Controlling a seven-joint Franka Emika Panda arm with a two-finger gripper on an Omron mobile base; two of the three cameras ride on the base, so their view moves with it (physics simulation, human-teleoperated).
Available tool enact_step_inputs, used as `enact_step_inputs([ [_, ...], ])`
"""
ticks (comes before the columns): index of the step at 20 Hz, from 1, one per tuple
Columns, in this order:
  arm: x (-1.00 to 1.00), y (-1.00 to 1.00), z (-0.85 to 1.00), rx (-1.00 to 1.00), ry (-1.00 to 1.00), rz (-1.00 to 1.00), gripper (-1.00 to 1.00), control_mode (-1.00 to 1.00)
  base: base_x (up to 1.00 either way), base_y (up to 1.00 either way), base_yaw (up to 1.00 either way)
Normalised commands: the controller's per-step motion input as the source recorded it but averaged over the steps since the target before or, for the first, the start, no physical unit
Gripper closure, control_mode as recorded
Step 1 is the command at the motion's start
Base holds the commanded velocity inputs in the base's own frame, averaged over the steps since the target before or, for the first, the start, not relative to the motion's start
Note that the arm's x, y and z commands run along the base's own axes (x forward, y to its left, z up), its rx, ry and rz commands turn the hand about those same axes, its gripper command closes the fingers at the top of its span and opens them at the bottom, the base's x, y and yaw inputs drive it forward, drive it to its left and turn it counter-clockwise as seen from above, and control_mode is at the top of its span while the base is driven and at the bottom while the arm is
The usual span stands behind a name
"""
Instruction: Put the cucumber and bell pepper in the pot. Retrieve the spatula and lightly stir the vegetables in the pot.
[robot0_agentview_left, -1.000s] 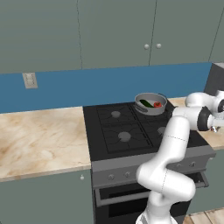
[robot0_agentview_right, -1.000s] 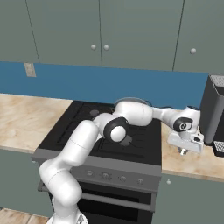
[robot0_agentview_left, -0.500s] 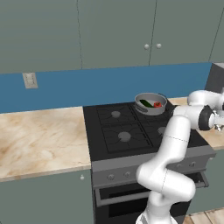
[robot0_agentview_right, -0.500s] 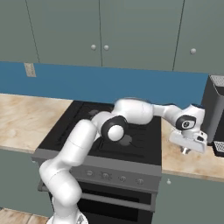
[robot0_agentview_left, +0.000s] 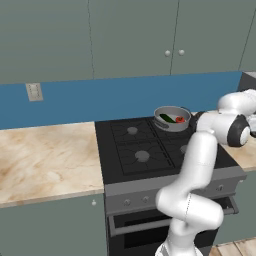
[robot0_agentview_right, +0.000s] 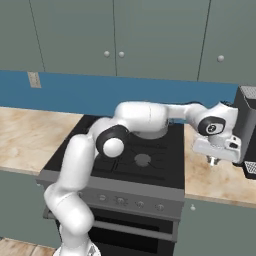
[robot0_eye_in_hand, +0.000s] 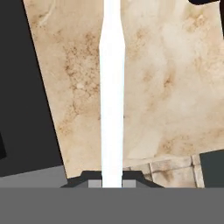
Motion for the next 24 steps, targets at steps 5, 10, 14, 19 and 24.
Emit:
enact_step_inputs([
  [5,0.0,0.35,0.33,-0.13,0.1,0.12,1.0,-1.0,0.0,0.0,0.0],
  [10,0.01,0.3,0.04,-0.1,0.15,0.07,1.0,-1.0,0.0,0.0,0.0],
  [14,0.1,0.23,0.28,-0.1,0.01,0.07,1.0,-1.0,0.0,0.0,0.0],
  [19,0.11,0.1,0.06,-0.13,0.0,0.19,1.0,-1.0,0.0,0.0,0.0],
  [24,0.14,0.04,0.22,-0.11,-0.01,0.29,1.0,-1.0,0.0,0.0,0.0],
])
